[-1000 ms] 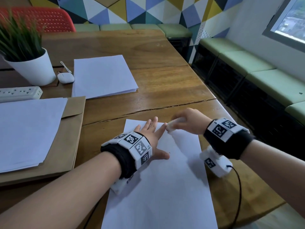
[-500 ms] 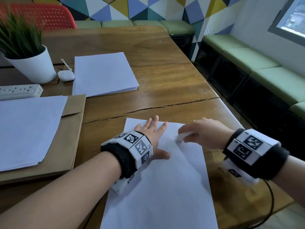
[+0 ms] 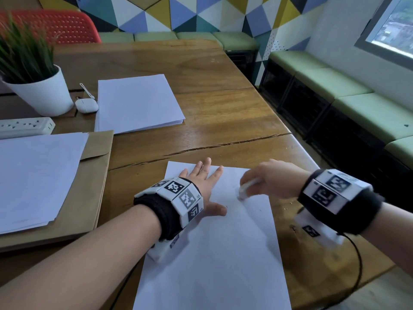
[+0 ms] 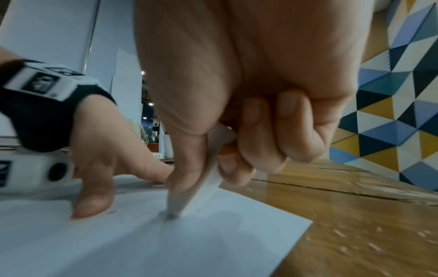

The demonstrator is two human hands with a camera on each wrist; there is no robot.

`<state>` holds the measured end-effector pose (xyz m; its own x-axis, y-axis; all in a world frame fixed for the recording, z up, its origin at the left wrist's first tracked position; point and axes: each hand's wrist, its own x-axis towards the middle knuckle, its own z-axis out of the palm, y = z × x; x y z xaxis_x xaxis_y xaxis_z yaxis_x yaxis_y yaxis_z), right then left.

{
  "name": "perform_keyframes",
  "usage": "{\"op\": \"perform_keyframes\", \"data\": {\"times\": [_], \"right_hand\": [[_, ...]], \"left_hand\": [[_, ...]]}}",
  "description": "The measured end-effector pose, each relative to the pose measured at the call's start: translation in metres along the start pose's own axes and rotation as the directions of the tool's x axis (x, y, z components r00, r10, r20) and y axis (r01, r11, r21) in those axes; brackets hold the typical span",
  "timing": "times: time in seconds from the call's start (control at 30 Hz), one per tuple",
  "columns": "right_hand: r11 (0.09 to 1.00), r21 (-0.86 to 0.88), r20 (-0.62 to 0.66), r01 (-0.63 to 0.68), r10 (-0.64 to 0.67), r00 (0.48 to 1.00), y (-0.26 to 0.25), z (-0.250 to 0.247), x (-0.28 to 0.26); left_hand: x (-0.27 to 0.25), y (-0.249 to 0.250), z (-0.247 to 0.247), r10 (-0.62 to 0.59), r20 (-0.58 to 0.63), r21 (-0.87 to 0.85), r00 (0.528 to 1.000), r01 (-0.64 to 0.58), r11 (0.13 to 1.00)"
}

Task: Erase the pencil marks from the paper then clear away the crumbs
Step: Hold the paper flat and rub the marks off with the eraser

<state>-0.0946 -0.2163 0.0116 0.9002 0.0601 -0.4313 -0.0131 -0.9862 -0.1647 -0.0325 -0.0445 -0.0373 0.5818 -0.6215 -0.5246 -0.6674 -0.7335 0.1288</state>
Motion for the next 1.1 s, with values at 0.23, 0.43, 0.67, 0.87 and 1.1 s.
{"op": "perform_keyframes", "data": {"times": [0.23,0.43,0.67,0.87,1.1], "right_hand": [[0.999,-0.026,-0.198,0.044,-0.049,0.979,-0.010,0.011,0.016],[0.983,-0.138,-0.102,0.124,-0.138,0.985,-0.006,0.005,0.002],[0.934,-0.319,-0.173,0.163,-0.226,0.959,0.004,0.013,0.004],[0.942,-0.286,-0.186,0.175,-0.234,0.954,-0.004,0.006,0.006],[0.990,-0.122,-0.145,0.066,-0.084,0.986,0.006,0.023,-0.005]], "left_hand": [[-0.002,0.000,0.001,-0.007,-0.036,-0.003,0.999,0.007,1.000],[0.001,-0.001,0.002,-0.001,-0.024,-0.007,1.000,0.001,1.000],[0.000,0.000,0.002,-0.009,-0.025,0.002,1.000,0.009,1.000],[0.002,-0.002,0.005,-0.005,-0.040,-0.002,0.999,0.005,1.000],[0.002,0.000,0.001,0.021,0.006,-0.003,1.000,-0.021,1.000]]}}
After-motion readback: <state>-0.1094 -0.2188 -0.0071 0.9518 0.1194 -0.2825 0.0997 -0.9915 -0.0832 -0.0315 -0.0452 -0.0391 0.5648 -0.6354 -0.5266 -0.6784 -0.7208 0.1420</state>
